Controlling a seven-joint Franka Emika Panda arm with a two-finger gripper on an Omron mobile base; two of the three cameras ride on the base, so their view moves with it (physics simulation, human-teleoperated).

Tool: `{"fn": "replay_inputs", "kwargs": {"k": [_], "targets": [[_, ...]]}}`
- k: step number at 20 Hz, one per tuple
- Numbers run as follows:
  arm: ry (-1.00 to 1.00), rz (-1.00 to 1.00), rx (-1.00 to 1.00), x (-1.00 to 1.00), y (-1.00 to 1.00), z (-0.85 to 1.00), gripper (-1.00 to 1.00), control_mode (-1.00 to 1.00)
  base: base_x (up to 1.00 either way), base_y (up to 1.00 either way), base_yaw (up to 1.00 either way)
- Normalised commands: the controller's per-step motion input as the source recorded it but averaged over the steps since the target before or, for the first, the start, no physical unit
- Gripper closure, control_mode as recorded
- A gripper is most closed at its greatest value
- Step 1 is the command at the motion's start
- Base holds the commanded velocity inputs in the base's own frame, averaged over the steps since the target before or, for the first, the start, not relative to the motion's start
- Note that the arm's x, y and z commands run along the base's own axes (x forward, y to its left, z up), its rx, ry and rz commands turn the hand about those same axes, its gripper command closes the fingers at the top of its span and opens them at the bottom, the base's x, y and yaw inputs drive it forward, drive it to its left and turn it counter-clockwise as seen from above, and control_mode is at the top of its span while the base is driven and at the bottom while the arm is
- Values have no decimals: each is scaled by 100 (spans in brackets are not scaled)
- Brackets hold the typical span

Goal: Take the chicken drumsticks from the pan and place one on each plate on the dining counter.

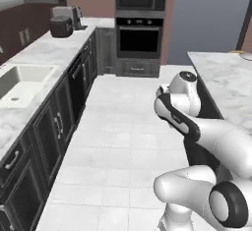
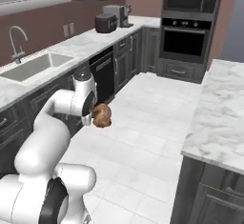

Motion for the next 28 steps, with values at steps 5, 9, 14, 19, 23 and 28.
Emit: {"fn": "replay_inputs", "kwargs": {"k": [5,9,14,19,23,28], "targets": [[0,0,0,0,0,0,100,100,90,48,-45],[0,0,0,0,0,0,100,100,100,21,-19],[0,0,0,0,0,0,100,100,100,27,-4],[0,0,0,0,0,0,100,100,100,20,0],[0,0,0,0,0,0,100,100,100,22,-4],[0,0,0,0,0,0,100,100,100,26,-13]]}}
